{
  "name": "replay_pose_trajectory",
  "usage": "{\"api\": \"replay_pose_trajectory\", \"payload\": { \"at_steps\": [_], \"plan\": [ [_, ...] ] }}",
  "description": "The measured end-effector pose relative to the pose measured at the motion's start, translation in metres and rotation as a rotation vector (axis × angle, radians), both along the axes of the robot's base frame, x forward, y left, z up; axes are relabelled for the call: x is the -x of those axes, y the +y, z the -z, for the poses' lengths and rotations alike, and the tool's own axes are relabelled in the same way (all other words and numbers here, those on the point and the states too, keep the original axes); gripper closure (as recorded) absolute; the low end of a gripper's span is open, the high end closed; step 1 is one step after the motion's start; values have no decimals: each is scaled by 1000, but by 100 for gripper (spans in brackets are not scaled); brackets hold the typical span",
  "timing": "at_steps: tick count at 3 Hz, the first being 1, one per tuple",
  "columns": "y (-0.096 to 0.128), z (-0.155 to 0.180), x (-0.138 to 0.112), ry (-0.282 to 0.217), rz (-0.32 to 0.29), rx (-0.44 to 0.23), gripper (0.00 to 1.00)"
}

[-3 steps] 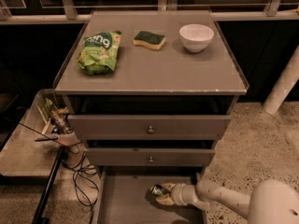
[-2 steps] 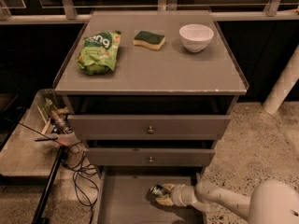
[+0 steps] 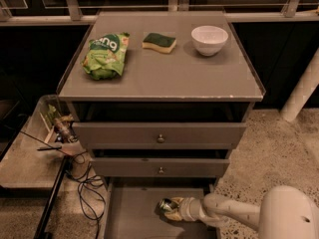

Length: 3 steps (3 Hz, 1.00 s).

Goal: Place green can into bottom drawer

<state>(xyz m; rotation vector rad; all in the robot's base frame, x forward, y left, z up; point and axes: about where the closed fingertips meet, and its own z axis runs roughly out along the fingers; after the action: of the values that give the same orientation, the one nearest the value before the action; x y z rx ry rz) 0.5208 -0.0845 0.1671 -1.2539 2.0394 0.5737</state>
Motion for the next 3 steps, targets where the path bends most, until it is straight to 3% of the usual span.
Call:
{"api": "replay_pose_trajectory", "payload": {
  "at_steps": [1, 3],
  "plan": [
    [3, 7, 1, 11, -4, 29, 100],
    [4, 7, 1, 11, -4, 30, 59]
  ]
}}
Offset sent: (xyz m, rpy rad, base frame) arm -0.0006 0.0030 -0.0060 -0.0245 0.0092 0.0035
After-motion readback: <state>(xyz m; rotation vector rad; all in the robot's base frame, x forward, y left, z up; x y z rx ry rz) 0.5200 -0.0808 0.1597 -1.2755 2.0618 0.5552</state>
